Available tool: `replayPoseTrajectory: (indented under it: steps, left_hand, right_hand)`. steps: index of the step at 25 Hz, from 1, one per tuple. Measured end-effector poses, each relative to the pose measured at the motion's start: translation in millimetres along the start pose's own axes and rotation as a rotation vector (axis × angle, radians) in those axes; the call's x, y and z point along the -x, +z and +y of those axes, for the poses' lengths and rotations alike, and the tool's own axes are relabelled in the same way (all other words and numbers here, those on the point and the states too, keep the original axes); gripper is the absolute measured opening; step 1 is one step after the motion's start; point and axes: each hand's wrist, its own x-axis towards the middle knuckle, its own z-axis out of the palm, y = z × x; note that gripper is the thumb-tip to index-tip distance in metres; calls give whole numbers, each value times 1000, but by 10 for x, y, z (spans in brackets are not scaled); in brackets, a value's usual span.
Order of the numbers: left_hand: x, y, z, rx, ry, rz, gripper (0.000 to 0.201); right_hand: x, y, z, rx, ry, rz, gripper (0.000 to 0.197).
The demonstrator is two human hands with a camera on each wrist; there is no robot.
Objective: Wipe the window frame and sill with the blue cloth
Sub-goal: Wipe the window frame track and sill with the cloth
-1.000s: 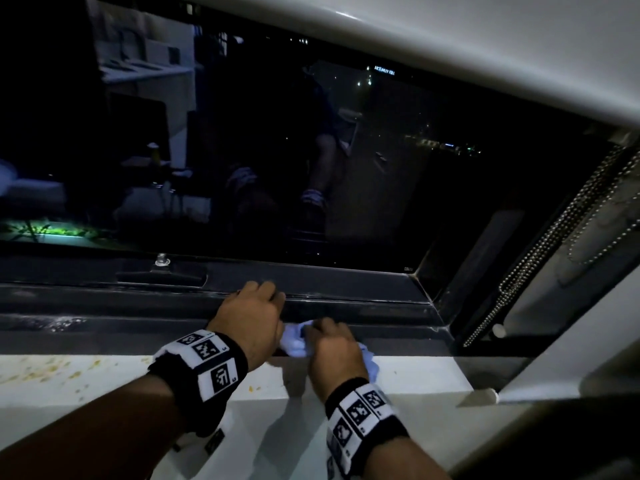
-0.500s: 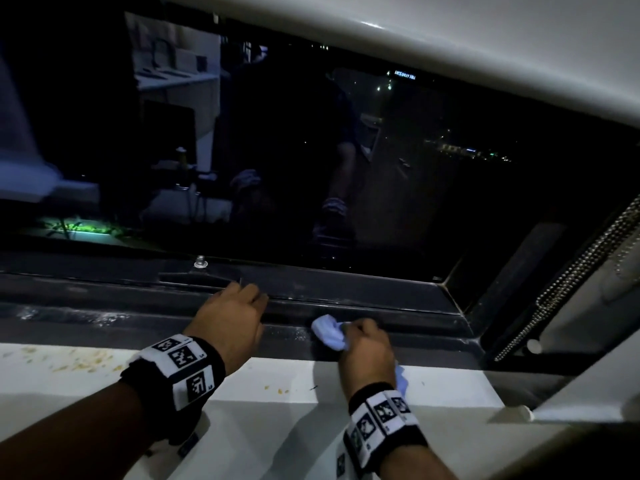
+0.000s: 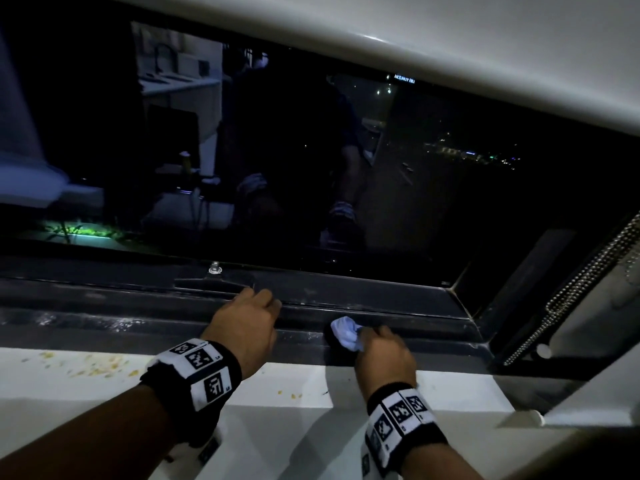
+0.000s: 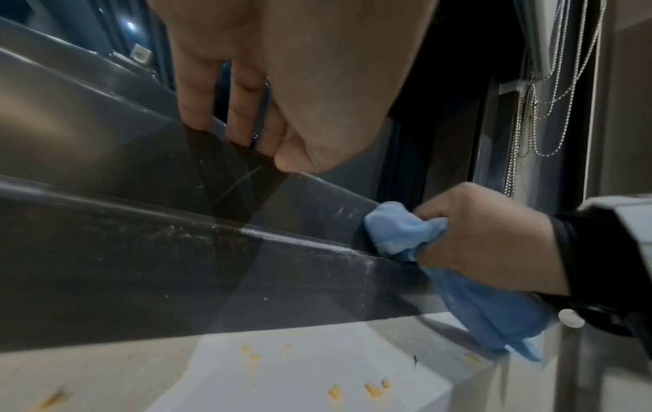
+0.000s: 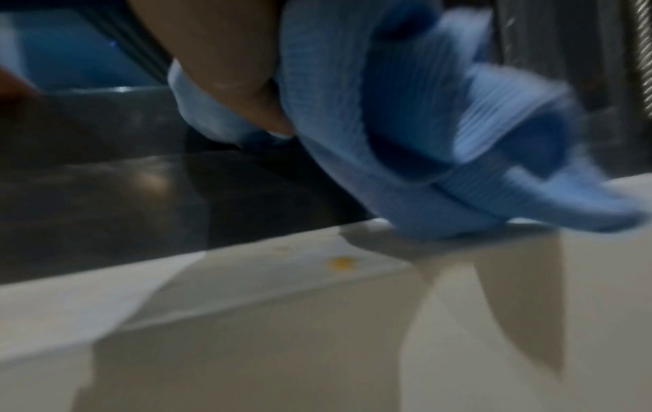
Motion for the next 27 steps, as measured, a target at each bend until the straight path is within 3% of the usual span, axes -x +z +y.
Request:
replayPoseTrajectory:
  steps: [3,7,12,14,16,19,27]
  left_hand:
    - [0,13,-11,14,19,5,41]
    - [-73,33,-117,7,41,-86,47]
    - [-56,21,-254,66,111,-41,55]
    - [32,20,-341,119,136,38,55]
    - [115,31,-445,96,170,100,53]
    - [167,86,-563,30,142,130,54]
    - [86,42,-577,113,41,29,54]
  right_hand:
    - [18,32,-392,31,-59,42,30]
    - [93,151,-819,-18,-190,-151,34]
    - [47,47,-565,-108,-536,-72,38]
    - [62,-77,-303,-136,-363,-28,40]
    - [56,-137,-110,-6,-129,-38,44]
    - [54,-134,-234,82,15,-136,41]
    - [57,101,-1307,3,-275,-132,34]
